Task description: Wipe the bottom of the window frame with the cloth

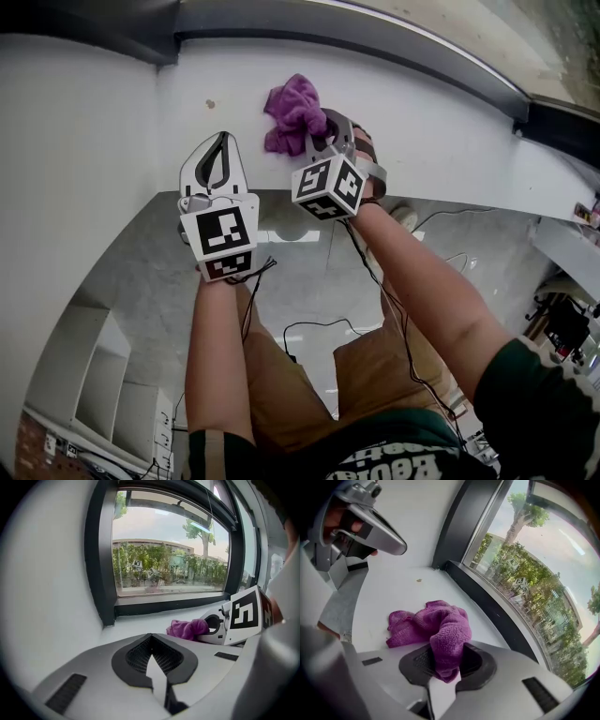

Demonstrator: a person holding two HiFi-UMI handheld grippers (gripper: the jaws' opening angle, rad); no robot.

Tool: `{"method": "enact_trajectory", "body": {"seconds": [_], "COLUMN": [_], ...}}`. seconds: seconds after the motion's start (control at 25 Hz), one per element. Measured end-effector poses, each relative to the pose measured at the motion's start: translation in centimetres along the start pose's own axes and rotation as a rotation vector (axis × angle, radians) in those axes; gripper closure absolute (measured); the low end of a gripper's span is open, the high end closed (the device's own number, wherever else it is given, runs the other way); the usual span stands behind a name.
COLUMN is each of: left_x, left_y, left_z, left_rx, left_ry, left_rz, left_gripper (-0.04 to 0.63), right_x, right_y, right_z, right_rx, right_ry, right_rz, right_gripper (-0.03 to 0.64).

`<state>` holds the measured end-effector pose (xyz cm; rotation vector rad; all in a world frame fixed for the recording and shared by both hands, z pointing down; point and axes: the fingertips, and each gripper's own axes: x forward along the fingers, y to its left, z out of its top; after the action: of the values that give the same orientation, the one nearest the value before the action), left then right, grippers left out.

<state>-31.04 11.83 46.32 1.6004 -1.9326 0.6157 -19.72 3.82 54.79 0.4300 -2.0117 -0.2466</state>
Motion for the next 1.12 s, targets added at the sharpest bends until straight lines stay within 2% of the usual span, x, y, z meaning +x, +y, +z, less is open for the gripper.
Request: {"method": "enact_trajectory", "body": {"seconds": [0.84,1.12], "left_x": [-2.0,-1.9], "left_y": [5.6,6.0], "left_z": [-1.4,-2.0], "left_rx": [-0.023,-0.036], "left_ry": [0.019,0.025], "left_rz": [0.053,0.062], "left_gripper": [0.589,0.589], "right_x": [1.6,2.2], "right_y": [3.5,4.8], "right_z": [5.6,7.6], "right_rx": [-0.032,-0.054], "right_ry": [-0.037,-0.072], "right_rz": [0.062,0.081], "right_gripper": [0.528,0.528]}}
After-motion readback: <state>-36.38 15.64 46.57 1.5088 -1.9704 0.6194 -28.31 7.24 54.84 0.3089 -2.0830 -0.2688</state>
